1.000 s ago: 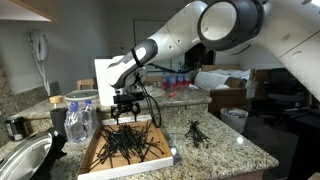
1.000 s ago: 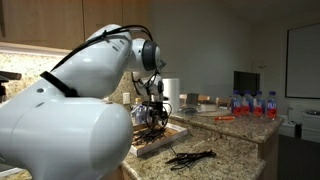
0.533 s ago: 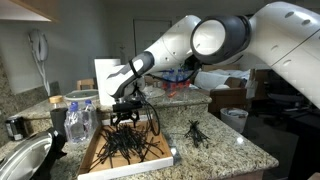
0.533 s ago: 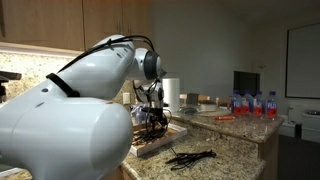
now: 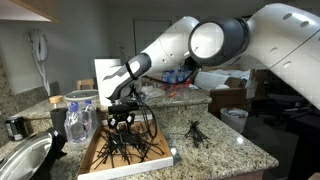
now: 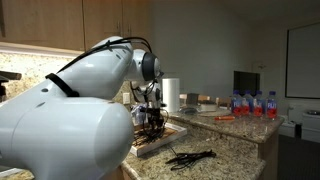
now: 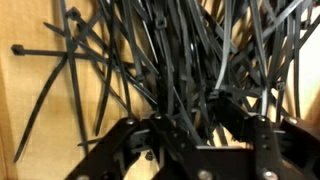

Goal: Remove the zip ties from the box

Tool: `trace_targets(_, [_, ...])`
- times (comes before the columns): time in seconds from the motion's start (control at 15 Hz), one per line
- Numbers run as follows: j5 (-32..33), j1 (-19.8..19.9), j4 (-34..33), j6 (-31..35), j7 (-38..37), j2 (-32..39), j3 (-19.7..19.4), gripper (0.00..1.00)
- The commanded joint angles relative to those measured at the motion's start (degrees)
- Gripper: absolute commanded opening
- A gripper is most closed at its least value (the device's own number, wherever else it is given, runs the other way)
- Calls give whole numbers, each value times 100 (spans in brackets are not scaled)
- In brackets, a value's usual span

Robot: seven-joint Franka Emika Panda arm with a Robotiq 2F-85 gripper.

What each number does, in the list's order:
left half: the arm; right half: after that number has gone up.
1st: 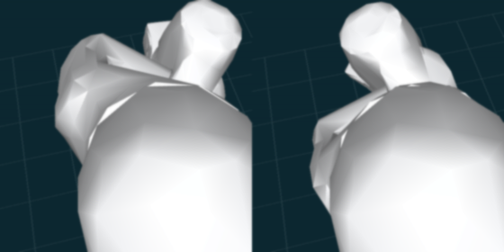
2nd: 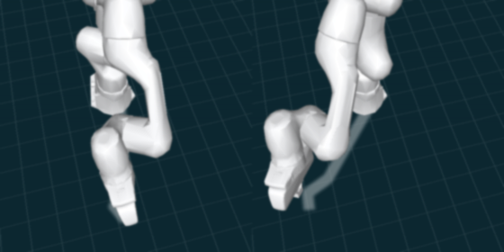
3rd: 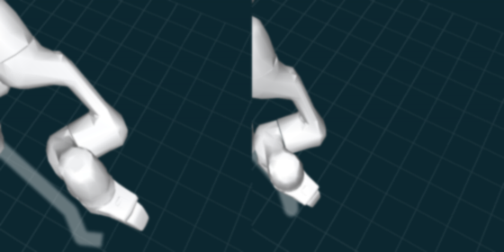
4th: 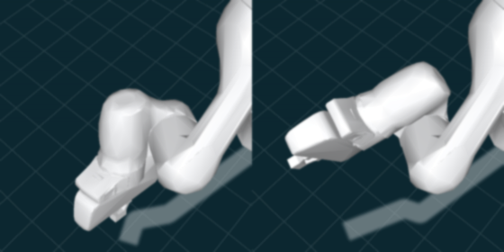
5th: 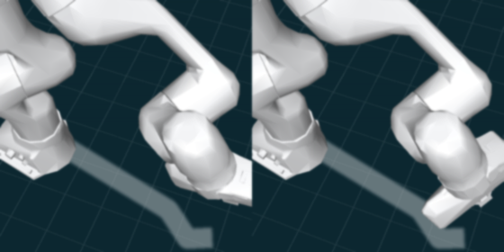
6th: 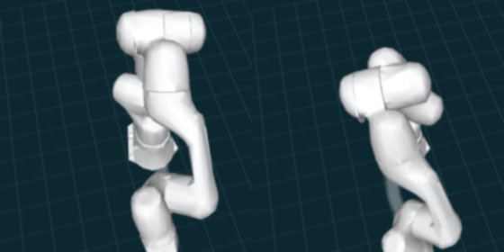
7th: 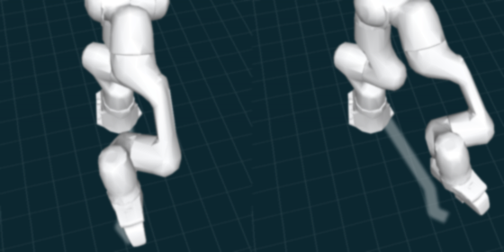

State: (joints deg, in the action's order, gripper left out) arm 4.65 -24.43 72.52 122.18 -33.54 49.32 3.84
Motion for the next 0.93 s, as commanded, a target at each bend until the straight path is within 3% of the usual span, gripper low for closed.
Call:
trace_targets(0.0, [-34,-190,74,3,-334,-22,-127,26])
trace_targets(0.13, [-53,-235,91,12,-437,-7,-124,13])
trace_targets(0.4, [-64,-226,195,83,-623,-41,-92,4])
trace_targets(0.87, [-49,-231,343,37,-893,-231,-93,9])
